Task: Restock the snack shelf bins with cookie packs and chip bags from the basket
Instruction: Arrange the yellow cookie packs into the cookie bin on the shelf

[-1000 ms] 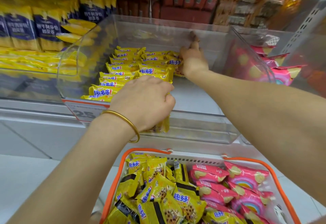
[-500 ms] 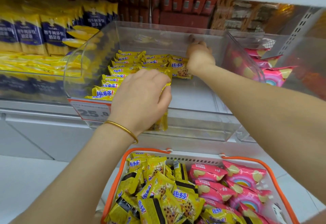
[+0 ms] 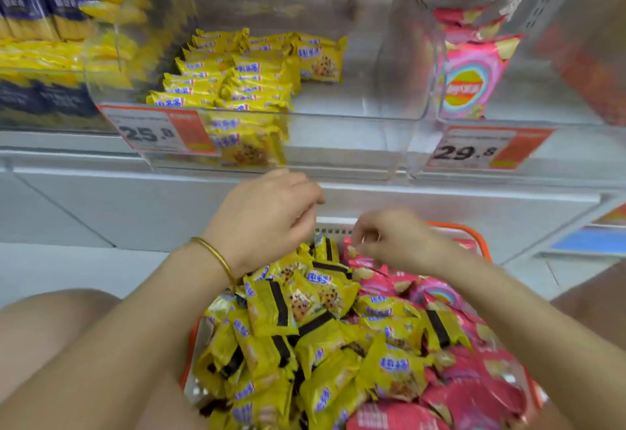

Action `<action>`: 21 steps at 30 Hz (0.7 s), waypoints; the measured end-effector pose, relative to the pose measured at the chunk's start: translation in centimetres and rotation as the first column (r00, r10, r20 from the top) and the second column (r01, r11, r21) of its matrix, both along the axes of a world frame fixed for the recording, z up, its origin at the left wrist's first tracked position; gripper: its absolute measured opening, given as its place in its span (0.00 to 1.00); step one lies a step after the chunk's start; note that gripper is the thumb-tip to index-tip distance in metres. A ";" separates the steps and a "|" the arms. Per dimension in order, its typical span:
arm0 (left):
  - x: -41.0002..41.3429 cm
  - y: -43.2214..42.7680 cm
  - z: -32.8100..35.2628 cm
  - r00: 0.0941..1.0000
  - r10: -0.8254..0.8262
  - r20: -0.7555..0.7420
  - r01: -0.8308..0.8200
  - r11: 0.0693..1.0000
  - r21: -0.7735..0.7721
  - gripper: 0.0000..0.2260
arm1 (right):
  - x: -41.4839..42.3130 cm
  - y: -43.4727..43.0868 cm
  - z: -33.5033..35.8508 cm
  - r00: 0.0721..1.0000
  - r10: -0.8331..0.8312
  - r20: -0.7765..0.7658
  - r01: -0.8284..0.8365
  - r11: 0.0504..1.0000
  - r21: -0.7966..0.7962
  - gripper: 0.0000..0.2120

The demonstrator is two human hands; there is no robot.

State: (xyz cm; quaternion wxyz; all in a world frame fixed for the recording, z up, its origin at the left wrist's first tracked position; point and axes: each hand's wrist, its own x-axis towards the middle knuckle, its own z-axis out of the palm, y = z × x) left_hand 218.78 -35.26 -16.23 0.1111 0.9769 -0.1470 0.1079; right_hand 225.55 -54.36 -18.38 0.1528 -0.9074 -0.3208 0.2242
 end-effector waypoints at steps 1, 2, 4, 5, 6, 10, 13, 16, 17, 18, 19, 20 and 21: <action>0.2 -0.3 -0.6 0.998 0.002 -0.062 -0.001 1.000 0.018 0.16 | 0.1 -0.1 -2.6 0.999 0.026 -0.025 -0.027 0.997 -0.066 0.06; 0.4 -0.5 -1.1 0.995 0.008 -0.103 -0.005 1.000 0.030 0.17 | 0.0 -0.1 -4.9 0.998 0.046 -0.042 -0.050 0.994 -0.100 0.09; 0.9 -0.9 -1.9 0.992 0.014 -0.126 -0.009 0.999 0.041 0.18 | -0.6 0.4 -8.4 0.997 0.051 -0.063 -0.058 0.992 -0.113 0.14; 1.2 -1.0 -2.3 0.992 0.011 -0.123 -0.006 0.999 0.042 0.17 | -0.9 0.8 -9.6 0.997 0.046 -0.064 -0.053 0.993 -0.109 0.16; 1.4 -1.0 -2.7 0.992 0.008 -0.124 -0.003 0.999 0.039 0.15 | -1.1 1.1 -10.5 0.997 0.040 -0.061 -0.046 0.994 -0.102 0.18; 2.0 -1.0 -3.4 0.985 0.004 -0.174 0.005 0.999 0.050 0.10 | -1.3 1.7 -11.0 0.999 0.045 -0.019 -0.047 0.996 -0.083 0.18; 2.4 -0.9 -3.7 0.960 -0.009 -0.279 0.035 0.995 0.088 0.12 | -0.7 1.3 -10.3 0.997 0.051 -0.059 -0.054 0.997 -0.060 0.15; 2.6 -1.2 -4.1 0.909 -0.039 -0.414 0.093 0.990 0.111 0.18 | -0.1 0.5 -8.6 0.995 0.004 -0.104 0.000 0.999 0.043 0.13; 2.5 -1.3 -4.2 0.891 -0.045 -0.451 0.106 0.988 0.110 0.21 | 0.0 0.2 -7.6 0.992 -0.014 -0.127 0.025 0.997 0.079 0.14; 2.5 -1.5 -4.3 0.877 -0.050 -0.478 0.111 0.989 0.100 0.23 | 0.0 -0.1 -6.3 0.988 -0.036 -0.151 0.053 0.992 0.114 0.13; 2.5 -1.6 -4.3 0.870 -0.057 -0.489 0.108 0.991 0.076 0.23 | 0.0 -0.4 -5.0 0.982 -0.058 -0.178 0.086 0.984 0.154 0.12; 2.5 -1.7 -4.1 0.870 -0.066 -0.488 0.095 0.995 0.036 0.22 | -0.1 -0.7 -3.6 0.973 -0.080 -0.217 0.123 0.973 0.194 0.12; 2.5 -1.9 -3.8 0.879 -0.082 -0.470 0.080 0.997 -0.024 0.20 | -0.2 -1.0 -2.3 0.960 -0.096 -0.262 0.158 0.962 0.225 0.13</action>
